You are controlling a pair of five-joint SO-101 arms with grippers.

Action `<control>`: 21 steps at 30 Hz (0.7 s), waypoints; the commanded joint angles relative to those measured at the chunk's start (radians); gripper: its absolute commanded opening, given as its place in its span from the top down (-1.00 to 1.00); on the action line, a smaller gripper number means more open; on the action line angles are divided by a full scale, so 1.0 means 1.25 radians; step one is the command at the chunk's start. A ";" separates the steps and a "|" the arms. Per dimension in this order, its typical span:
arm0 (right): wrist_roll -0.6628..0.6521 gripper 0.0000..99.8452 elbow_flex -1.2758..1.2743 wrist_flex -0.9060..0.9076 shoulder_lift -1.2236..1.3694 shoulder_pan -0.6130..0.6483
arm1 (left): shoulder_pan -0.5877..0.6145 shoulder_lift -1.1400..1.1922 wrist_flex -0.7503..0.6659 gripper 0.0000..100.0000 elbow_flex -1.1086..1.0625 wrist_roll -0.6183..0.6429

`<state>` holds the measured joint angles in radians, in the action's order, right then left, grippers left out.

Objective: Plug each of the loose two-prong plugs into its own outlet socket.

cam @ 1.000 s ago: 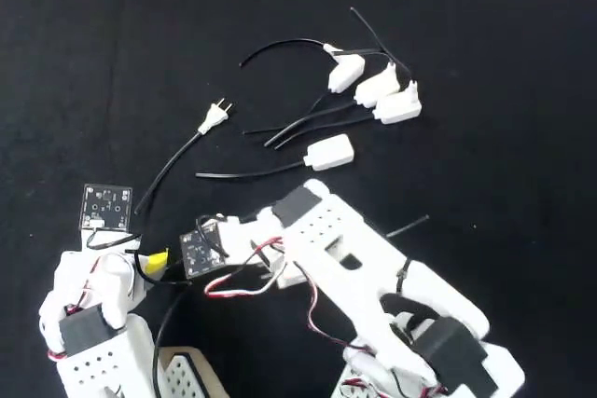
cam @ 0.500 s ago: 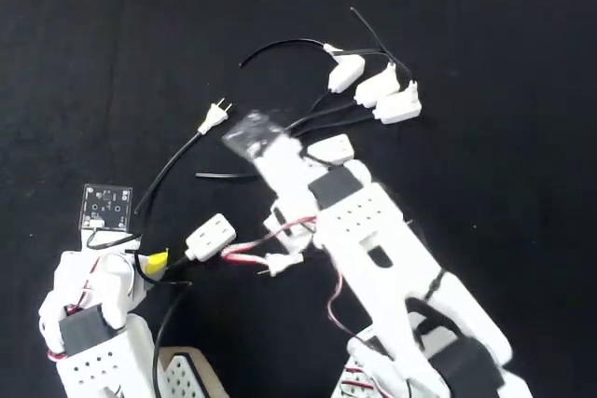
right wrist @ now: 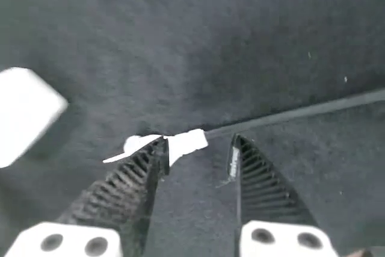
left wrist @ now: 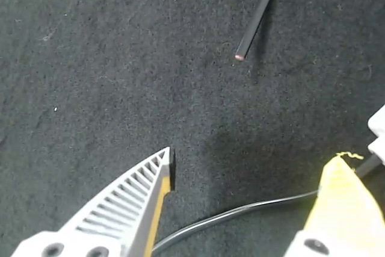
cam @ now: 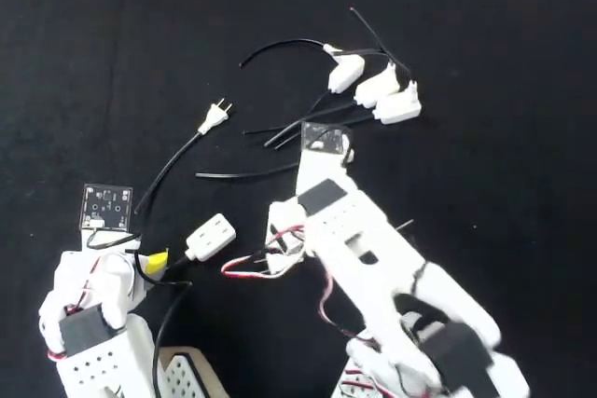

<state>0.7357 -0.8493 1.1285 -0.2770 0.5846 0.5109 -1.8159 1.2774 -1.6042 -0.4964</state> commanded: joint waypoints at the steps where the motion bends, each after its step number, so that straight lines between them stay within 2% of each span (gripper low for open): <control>1: 0.010 0.67 0.064 -0.007 0.129 0.011 | -0.008 -0.004 -0.011 0.25 0.002 -0.009; 6: 0.009 0.68 0.134 -0.001 0.290 0.017 | -0.008 -0.004 -0.014 0.25 -0.004 -0.009; 12: 0.007 0.69 0.149 0.000 0.310 0.016 | -0.008 -0.004 -0.014 0.25 -0.006 -0.009; 16: 0.006 0.96 0.149 0.006 0.311 0.016 | -0.008 -0.004 -0.014 0.25 -0.007 -0.009; 21: -0.009 0.98 0.150 0.043 0.306 0.015 | -0.008 -0.004 -0.014 0.25 -0.007 -0.009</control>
<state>0.7419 -0.6682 1.1653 0.0898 0.5846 0.5109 -1.8159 1.2774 -1.6164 -0.4964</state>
